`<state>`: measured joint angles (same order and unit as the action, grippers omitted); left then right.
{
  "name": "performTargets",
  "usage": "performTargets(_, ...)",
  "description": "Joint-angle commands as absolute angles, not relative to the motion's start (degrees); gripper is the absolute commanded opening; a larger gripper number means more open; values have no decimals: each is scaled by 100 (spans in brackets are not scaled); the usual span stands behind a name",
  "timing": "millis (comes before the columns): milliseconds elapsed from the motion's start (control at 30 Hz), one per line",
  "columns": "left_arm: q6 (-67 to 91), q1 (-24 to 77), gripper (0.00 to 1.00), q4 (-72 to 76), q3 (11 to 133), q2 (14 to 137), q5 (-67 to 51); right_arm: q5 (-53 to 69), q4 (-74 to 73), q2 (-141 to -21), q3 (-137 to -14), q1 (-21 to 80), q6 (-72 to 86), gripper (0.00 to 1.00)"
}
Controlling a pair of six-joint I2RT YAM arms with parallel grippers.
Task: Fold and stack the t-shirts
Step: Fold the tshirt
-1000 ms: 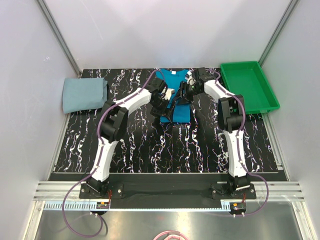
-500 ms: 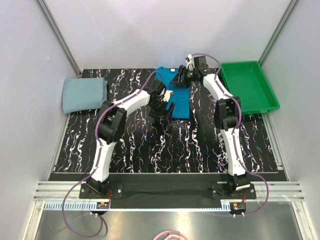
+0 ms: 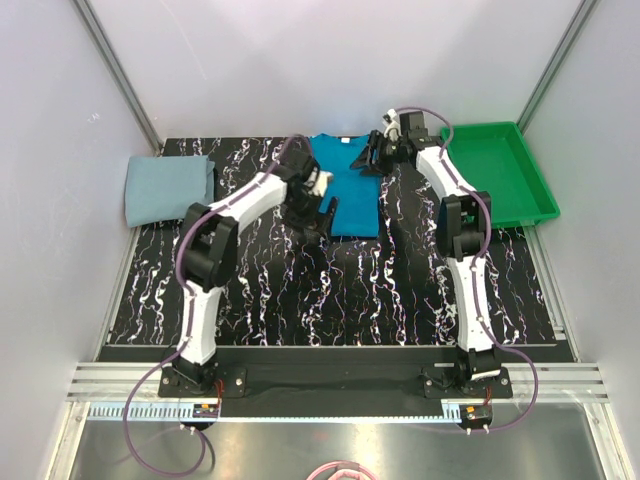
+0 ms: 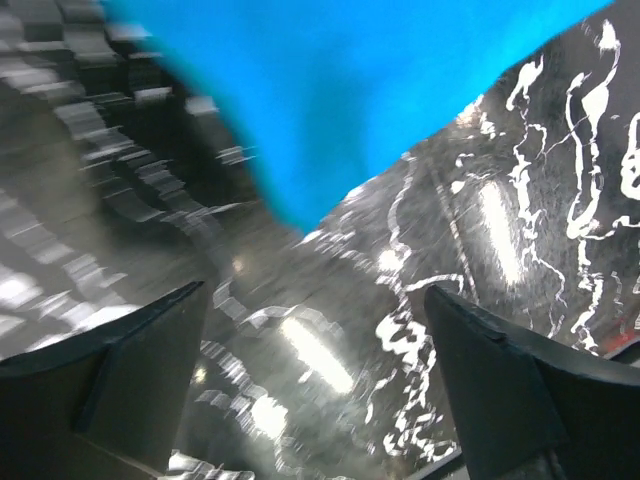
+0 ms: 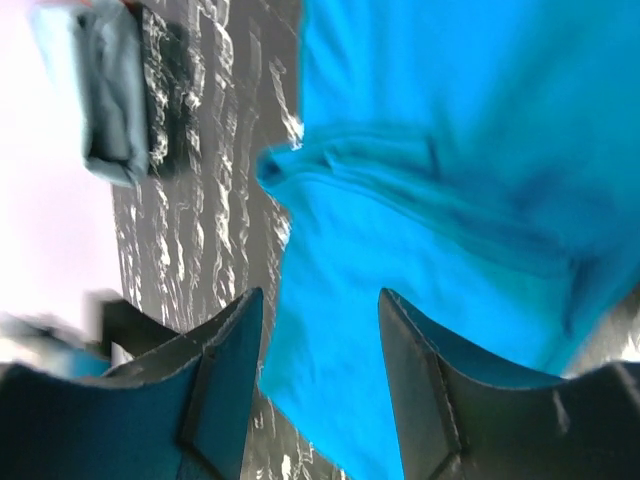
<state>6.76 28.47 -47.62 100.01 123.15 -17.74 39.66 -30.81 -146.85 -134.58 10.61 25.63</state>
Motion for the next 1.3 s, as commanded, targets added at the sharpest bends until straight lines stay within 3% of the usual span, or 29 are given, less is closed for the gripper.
performTargets(0,528,2417,98,-4790,10133,11681,-1687,4008,-3427,-13738,-12801,862,2276,58)
performTargets(100,527,2320,98,-4772,10256,11803,-1766,4025,-3463,-13334,-12071,677,2189,57)
performTargets(267,606,2338,85,-4781,10502,12190,-2364,4156,-3498,-12657,-11014,615,1943,58)
performTargets(500,668,2408,76,-4702,11415,12445,-2898,4781,-3068,-12235,-10030,615,2206,56)
performTargets(1000,879,2812,72,-4526,11488,13587,-3428,4931,-2751,-12366,-9896,615,2522,57)
performTargets(1267,888,2786,73,-4632,11109,13158,-3384,4869,-3111,-12331,-9844,615,2224,57)
